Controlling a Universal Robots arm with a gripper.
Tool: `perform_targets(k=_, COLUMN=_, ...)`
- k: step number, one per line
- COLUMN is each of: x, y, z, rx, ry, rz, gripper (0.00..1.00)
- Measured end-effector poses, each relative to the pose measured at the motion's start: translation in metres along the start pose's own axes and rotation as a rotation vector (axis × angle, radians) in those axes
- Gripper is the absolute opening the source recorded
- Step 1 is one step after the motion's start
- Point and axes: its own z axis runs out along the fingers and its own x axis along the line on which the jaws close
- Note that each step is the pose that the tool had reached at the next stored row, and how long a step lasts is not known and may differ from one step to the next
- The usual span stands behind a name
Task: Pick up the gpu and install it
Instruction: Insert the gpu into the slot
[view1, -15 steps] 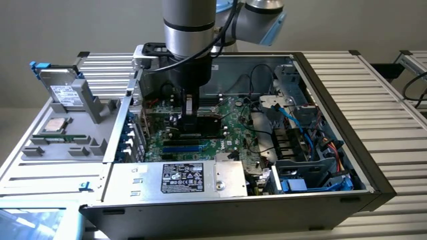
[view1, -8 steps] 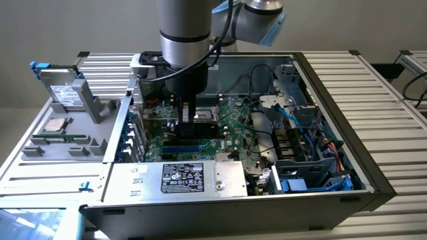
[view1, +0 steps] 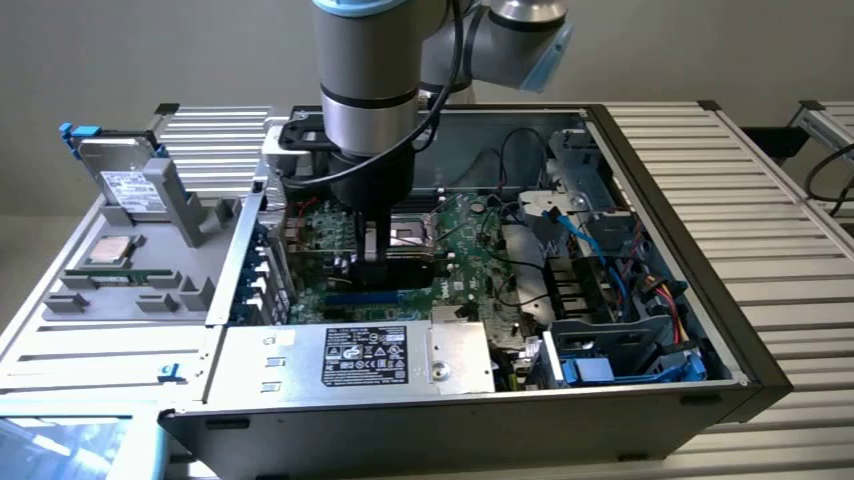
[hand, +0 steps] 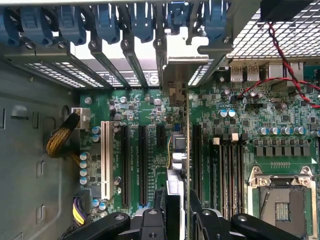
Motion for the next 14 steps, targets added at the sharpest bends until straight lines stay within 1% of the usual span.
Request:
perform_targets(k=4, x=0.0003, y=0.0007, z=0.0053, rx=-0.0002, ry=0.0, rz=0.0, gripper=0.28)
perform_targets(k=6, x=0.0003, y=0.0021, z=0.0062, rx=-0.0005, ry=0.0001, rz=0.0, gripper=0.28)
perform_targets(k=10, x=0.0003, y=0.0024, z=0.0065, rx=-0.0005, ry=-0.0002, rz=0.0, gripper=0.28)
perform_targets(k=14, x=0.0003, y=0.006, z=0.0089, rx=0.0005, ry=-0.0004, rz=0.0, gripper=0.28)
